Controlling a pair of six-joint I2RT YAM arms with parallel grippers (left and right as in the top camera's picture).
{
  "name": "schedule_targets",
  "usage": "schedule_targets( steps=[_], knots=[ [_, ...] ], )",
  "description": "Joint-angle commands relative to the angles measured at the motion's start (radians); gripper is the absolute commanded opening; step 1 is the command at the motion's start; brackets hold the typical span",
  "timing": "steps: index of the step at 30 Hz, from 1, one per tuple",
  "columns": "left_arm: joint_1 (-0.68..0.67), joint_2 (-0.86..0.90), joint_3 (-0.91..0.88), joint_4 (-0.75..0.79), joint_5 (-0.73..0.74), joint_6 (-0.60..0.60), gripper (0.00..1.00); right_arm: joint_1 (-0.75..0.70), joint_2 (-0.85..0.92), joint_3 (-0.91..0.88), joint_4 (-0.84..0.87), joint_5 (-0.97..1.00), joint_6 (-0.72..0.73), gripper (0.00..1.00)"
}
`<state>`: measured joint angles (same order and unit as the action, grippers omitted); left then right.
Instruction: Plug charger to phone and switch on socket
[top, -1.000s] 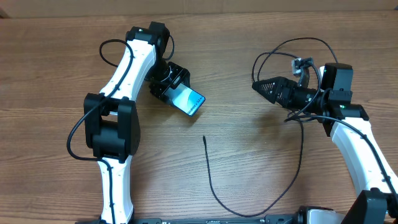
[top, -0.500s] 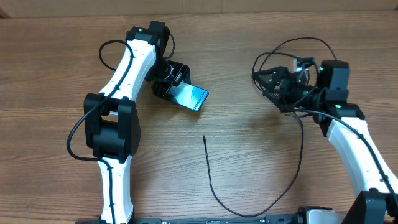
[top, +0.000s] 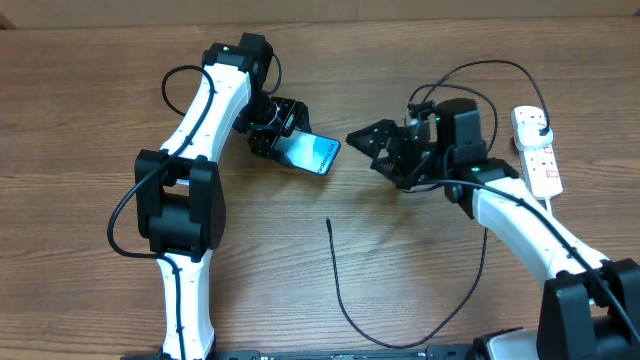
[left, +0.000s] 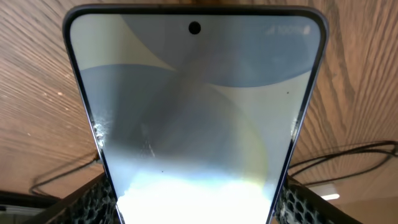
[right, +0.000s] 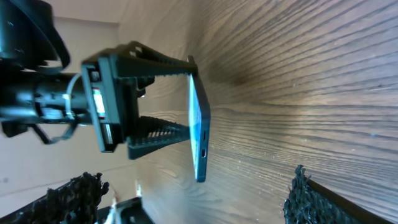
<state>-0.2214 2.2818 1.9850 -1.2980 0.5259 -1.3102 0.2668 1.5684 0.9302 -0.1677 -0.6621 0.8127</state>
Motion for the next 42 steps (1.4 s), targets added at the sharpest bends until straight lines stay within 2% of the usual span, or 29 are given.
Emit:
schedule_targets(
  steps=[1, 10, 24, 42],
  knots=[
    [-0.020, -0.052, 0.028, 0.011, 0.051, -0.033, 0.04, 0.074, 0.006, 0.025, 0.006, 0.150, 0.006, 0.98],
    [-0.067, -0.052, 0.028, 0.044, 0.140, -0.032, 0.04, 0.119, 0.006, 0.025, -0.002, 0.217, 0.006, 0.87],
    [-0.126, -0.052, 0.028, 0.098, 0.364, -0.012, 0.04, 0.119, 0.006, 0.025, -0.006, 0.241, 0.006, 0.81],
    [-0.155, -0.052, 0.028, 0.100, 0.392, 0.010, 0.04, 0.119, 0.007, 0.025, -0.027, 0.303, 0.006, 0.66]
  ],
)
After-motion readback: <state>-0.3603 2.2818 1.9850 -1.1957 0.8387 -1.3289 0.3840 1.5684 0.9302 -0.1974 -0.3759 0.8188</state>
